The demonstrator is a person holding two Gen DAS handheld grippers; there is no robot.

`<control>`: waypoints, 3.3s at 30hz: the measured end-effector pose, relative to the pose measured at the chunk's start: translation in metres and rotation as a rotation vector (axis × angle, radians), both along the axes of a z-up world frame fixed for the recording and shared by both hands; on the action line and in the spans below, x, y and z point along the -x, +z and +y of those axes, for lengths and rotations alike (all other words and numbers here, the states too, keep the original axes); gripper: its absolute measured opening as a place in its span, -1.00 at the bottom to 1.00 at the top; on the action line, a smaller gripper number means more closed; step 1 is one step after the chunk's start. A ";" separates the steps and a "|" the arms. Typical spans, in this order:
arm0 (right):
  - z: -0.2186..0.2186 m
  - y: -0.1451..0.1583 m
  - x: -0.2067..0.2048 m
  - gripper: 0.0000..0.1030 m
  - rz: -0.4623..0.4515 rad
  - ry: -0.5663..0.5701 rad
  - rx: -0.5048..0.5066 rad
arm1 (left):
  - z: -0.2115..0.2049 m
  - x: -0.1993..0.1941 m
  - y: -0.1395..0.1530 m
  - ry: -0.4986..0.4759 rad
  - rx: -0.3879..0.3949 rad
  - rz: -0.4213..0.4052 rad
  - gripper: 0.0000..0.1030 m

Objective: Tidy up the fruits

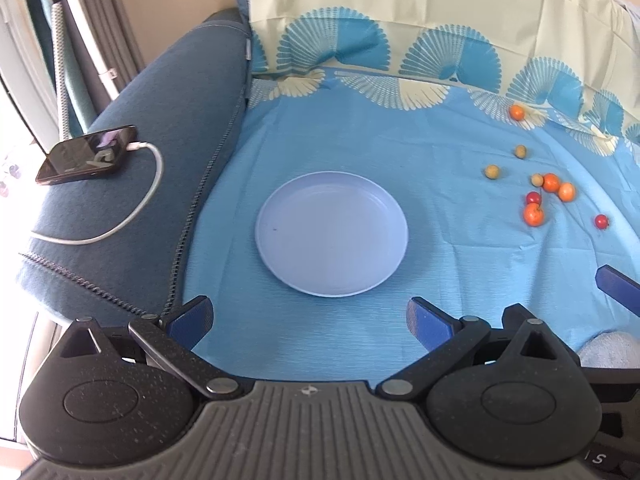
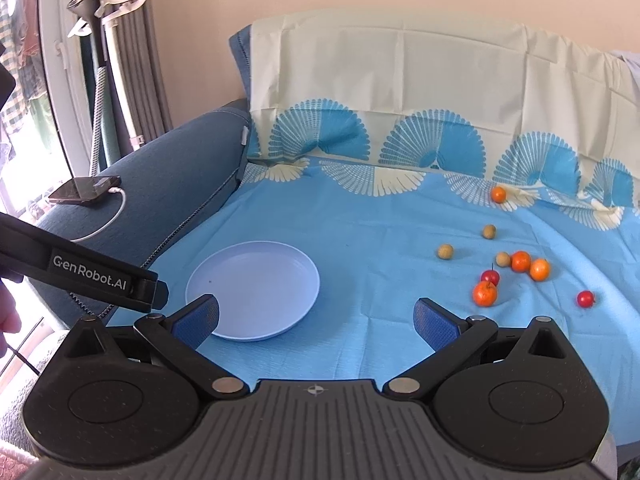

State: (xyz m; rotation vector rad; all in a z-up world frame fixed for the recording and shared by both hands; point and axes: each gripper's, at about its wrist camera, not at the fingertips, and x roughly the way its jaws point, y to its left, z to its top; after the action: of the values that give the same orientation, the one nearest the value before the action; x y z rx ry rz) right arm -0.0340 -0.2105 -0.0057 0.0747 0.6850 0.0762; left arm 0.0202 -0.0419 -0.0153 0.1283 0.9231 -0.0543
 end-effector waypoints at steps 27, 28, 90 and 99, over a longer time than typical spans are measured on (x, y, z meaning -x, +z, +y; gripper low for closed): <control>-0.395 -0.207 -0.127 0.99 0.088 -0.778 0.171 | -0.264 -0.187 -0.219 -0.198 -0.046 0.125 1.00; -0.405 -0.220 -0.134 0.99 0.092 -0.778 0.187 | -0.263 -0.188 -0.222 -0.193 -0.024 0.102 1.00; -0.432 -0.231 -0.137 0.99 0.071 -0.807 0.071 | -0.297 -0.158 -0.166 -0.441 0.143 0.068 1.00; -0.418 -0.209 -0.132 0.99 0.025 -0.673 0.014 | -0.341 -0.172 -0.196 -0.519 0.126 0.140 1.00</control>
State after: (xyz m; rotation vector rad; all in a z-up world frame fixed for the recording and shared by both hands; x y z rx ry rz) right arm 0.0984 -0.6289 -0.2147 0.2892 0.6563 -0.5761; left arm 0.1926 -0.3826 -0.2116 0.2470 1.0035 -0.6069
